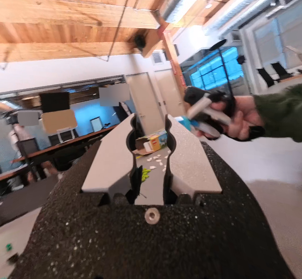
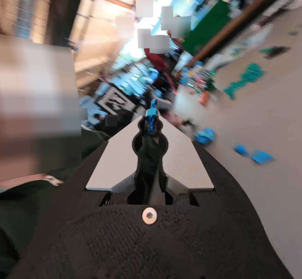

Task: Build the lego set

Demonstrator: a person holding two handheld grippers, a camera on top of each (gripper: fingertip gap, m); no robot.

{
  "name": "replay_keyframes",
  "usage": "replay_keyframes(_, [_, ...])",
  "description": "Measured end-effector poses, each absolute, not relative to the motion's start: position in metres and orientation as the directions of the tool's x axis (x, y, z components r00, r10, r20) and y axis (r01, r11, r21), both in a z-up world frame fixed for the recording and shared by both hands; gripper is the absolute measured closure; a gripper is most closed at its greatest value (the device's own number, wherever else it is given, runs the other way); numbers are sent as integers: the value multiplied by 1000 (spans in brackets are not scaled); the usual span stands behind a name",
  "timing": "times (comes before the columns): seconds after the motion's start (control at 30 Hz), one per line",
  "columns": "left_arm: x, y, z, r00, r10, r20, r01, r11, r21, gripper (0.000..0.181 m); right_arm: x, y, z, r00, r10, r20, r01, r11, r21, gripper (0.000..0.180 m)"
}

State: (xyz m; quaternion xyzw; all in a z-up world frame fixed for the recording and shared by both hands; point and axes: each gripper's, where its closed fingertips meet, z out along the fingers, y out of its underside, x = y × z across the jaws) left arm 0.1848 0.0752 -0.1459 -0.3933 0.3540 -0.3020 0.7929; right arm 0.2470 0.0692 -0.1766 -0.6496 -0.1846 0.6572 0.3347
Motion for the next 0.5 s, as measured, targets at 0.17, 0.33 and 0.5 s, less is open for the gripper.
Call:
replay_keyframes(0.17, [175,88,-146,606,-757,-244,217,453,-865,150,288,67,-254,296,509,-808,64,-855,-515,168])
replay_keyframes(0.33, [176,90,-150,599,-768,-227,213,426,-879,155,301,57,-288,392,482,-784,270,-874,-403,168])
replay_keyframes(0.5, [176,96,-156,584,-789,-188,208,370,-906,167,305,64,-295,433,503,-748,348,-859,-376,167])
